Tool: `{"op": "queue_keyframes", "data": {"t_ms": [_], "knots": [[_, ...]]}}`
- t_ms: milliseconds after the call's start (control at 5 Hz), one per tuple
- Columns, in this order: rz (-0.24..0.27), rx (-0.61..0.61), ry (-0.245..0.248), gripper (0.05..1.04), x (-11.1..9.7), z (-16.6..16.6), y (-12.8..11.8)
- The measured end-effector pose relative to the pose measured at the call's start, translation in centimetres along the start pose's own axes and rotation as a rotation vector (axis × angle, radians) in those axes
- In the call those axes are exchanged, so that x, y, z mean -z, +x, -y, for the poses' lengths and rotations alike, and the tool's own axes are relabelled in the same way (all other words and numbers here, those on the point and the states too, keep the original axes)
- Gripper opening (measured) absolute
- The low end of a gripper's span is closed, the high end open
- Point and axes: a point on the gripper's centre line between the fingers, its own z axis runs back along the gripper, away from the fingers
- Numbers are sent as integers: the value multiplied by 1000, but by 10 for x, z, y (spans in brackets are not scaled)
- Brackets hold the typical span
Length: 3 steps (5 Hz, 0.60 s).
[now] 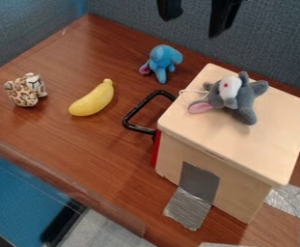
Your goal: Move the banana stuff toy above the tiger stuff toy
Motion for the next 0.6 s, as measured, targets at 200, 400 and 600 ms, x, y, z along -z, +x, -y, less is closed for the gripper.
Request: {"op": "queue_keyframes", "data": {"t_ms": [200,400,600], "knots": [[-37,-4,-6,1001,12,0,-1],[-42,-82,-14,1000,28,-41,-4],[-58,-97,-17,1001,41,-74,-5]]}}
